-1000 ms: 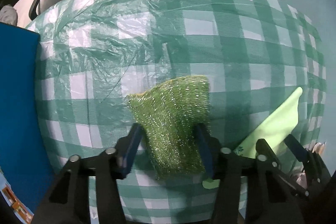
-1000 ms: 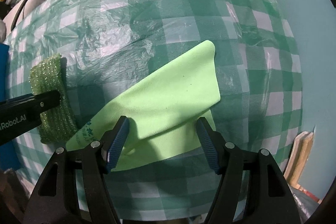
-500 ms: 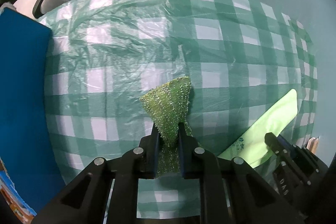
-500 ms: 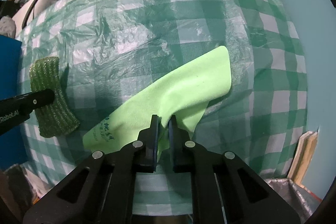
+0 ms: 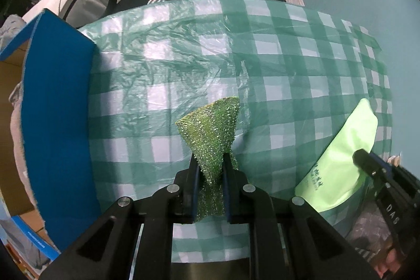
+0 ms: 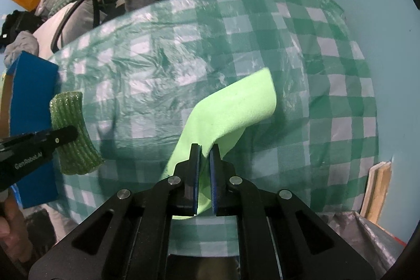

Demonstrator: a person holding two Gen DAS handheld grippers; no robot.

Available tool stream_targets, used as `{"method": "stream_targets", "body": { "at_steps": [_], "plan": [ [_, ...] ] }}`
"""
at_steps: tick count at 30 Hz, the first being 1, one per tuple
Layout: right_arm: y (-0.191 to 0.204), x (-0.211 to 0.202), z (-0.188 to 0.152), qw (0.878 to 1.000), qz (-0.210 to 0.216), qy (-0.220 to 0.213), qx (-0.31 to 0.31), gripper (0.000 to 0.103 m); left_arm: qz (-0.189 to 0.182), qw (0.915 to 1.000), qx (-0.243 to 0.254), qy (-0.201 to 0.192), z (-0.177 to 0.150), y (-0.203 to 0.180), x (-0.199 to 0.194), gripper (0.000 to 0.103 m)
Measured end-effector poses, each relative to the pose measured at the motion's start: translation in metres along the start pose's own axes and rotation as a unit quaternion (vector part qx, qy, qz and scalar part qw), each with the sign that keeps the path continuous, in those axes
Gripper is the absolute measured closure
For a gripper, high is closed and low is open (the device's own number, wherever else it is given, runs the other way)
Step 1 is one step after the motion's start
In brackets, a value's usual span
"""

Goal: Organize soft objects
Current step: 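Lift the mitt and cloth and carry both over the cardboard box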

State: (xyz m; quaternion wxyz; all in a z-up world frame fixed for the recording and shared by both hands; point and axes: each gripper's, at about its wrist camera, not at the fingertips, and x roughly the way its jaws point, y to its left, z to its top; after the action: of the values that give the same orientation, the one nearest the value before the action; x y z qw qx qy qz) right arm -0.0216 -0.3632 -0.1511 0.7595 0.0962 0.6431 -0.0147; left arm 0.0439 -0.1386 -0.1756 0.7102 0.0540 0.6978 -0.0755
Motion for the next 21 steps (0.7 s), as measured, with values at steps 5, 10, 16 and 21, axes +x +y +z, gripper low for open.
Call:
{"method": "stream_targets", "body": {
  "at_steps": [5,10,16,21],
  "plan": [
    [0.013,-0.006,0.003,1.000,0.002,-0.012,-0.009,0.097,0.000,0.9999,0.005,-0.013,-0.001,0.002,-0.012,0.089],
    [0.028,-0.013,0.004,1.000,0.005,-0.021,-0.019,0.097,0.005,0.9995,0.011,-0.030,-0.006,0.011,-0.030,0.089],
    [0.040,-0.031,0.004,0.999,0.007,-0.035,-0.034,0.097,0.010,0.9988,0.013,-0.047,-0.008,0.021,-0.042,0.089],
    [0.052,-0.044,0.009,0.998,0.007,-0.046,-0.043,0.097,0.015,0.9977,0.018,-0.063,-0.015,0.027,-0.059,0.089]
  ]
}}
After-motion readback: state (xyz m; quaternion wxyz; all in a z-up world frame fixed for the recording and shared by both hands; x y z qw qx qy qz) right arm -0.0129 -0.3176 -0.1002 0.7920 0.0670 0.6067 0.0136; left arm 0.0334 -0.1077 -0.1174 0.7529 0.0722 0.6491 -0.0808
